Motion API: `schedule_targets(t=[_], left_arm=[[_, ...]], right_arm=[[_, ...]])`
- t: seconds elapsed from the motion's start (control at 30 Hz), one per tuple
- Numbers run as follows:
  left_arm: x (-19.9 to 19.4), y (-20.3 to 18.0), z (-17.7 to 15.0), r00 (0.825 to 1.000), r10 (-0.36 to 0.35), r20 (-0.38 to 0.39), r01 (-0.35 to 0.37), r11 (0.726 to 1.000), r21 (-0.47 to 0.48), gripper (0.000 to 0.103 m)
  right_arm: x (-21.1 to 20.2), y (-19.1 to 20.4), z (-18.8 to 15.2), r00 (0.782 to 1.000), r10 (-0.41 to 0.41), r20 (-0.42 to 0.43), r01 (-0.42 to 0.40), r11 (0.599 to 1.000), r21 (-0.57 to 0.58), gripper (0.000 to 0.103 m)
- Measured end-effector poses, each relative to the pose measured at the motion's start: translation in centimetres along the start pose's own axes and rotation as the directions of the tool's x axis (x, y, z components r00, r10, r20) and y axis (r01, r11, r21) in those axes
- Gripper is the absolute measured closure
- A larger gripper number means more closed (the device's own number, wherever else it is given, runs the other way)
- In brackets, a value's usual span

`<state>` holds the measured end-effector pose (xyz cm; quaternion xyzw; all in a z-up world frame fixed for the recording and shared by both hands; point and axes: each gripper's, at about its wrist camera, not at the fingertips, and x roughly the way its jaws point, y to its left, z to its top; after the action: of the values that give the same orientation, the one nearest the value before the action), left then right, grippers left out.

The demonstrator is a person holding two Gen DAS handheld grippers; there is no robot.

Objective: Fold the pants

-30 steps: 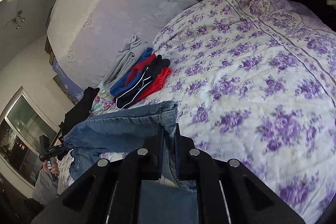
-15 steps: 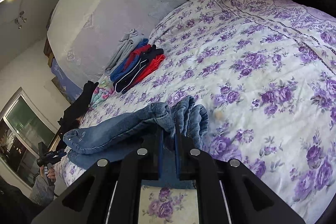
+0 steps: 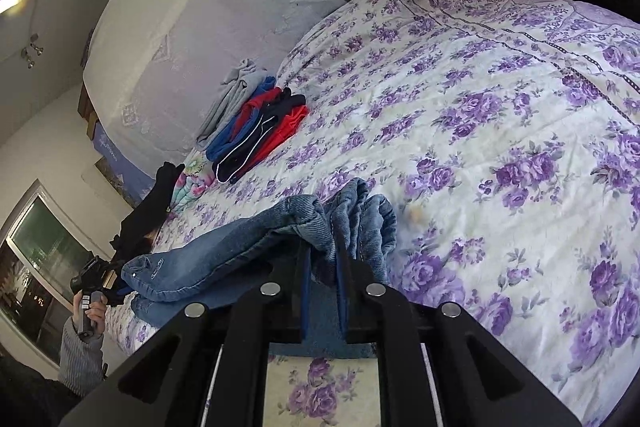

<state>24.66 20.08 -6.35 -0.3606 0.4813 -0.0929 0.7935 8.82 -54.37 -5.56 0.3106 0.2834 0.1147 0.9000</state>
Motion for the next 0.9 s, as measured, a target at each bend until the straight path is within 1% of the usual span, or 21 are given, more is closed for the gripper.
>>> schedule_targets(t=[0.03,0.07,0.1,0.13,0.17,0.27,0.3,0.43,0.5,0.53,0.63,0.67,0.7,0.73,0.77,0.83,0.87,0.9], left_arm=[[0.3,0.2,0.3,1.000,-0.015,-0.006,0.015,1.000,-0.013,0.041],[0.5,0.4,0.6,0.999,-0.040,-0.016,0.039,0.999,-0.021,0.052],[0.7,0.6,0.8,0.999,-0.047,-0.016,0.047,0.999,-0.028,0.056],[0.7,0.9,1.0,0.999,-0.050,-0.007,0.050,0.998,-0.035,0.069],[0.8,1.0,1.1,0.999,-0.052,-0.009,0.052,0.998,-0.032,0.075],[0.2,1.0,0.9,0.995,-0.096,-0.001,0.095,0.995,-0.035,0.079],[-0.1,0.7,0.7,0.995,-0.103,0.005,0.103,0.994,-0.024,0.079],[-2.8,-0.1,-0.8,0.986,-0.166,0.022,0.165,0.986,0.031,0.079],[-3.4,0.3,-1.9,0.985,-0.169,0.019,0.168,0.984,0.054,0.079],[-3.4,1.0,-2.6,0.985,-0.170,0.010,0.170,0.984,0.054,0.079],[-2.3,4.1,-4.3,0.982,-0.185,-0.027,0.185,0.983,-0.002,0.079],[-2.0,5.6,-4.9,0.979,-0.201,-0.028,0.200,0.979,-0.039,0.079],[-1.8,6.3,-5.1,0.975,-0.221,-0.030,0.218,0.974,-0.060,0.079],[-1.7,7.0,-5.4,0.969,-0.245,-0.030,0.242,0.967,-0.083,0.079],[-1.6,7.2,-5.4,0.967,-0.253,-0.027,0.250,0.964,-0.087,0.079],[-1.9,6.3,-5.5,0.976,-0.219,-0.015,0.219,0.975,-0.040,0.079],[-2.0,5.8,-5.5,0.979,-0.204,-0.011,0.204,0.979,-0.020,0.079],[-2.2,5.3,-5.5,0.982,-0.187,-0.007,0.187,0.982,0.004,0.079]], right_arm=[[0.0,0.0,0.0,1.000,0.000,-0.002,0.000,1.000,0.001,0.091],[0.0,-0.1,0.0,1.000,0.001,-0.003,-0.001,1.000,0.004,0.091],[0.0,-0.2,0.0,1.000,0.001,-0.004,-0.001,1.000,0.006,0.091],[0.1,-0.2,0.1,1.000,0.001,-0.006,-0.001,1.000,0.007,0.091],[0.1,-0.1,0.1,1.000,-0.001,-0.008,0.001,1.000,0.007,0.091],[0.2,0.1,0.6,1.000,-0.013,-0.005,0.013,1.000,0.004,0.092],[0.1,0.5,1.0,1.000,-0.023,-0.005,0.023,1.000,-0.006,0.092],[-1.0,1.8,2.6,1.000,-0.017,0.009,0.018,0.999,-0.042,0.093],[-2.3,1.9,2.9,0.999,-0.025,0.030,0.027,0.998,-0.057,0.096],[-3.1,1.3,2.8,0.999,-0.029,0.046,0.030,0.999,-0.042,0.096],[-4.8,-1.4,1.3,0.996,-0.048,0.070,0.045,0.998,0.043,0.096],[-5.1,-2.2,0.5,0.997,-0.024,0.074,0.018,0.997,0.077,0.096],[-5.1,-2.6,0.0,0.997,0.006,0.072,-0.013,0.995,0.103,0.092],[-5.0,-2.8,-0.4,0.998,0.028,0.064,-0.037,0.990,0.136,0.092],[-4.9,-2.5,-0.7,0.997,0.059,0.054,-0.067,0.986,0.153,0.090],[-5.2,-1.2,-0.9,0.991,0.117,0.067,-0.126,0.979,0.160,0.075],[-5.3,-0.5,-1.0,0.988,0.134,0.071,-0.144,0.975,0.167,0.057],[-5.4,0.3,-1.1,0.986,0.151,0.069,-0.161,0.970,0.182,0.043]])
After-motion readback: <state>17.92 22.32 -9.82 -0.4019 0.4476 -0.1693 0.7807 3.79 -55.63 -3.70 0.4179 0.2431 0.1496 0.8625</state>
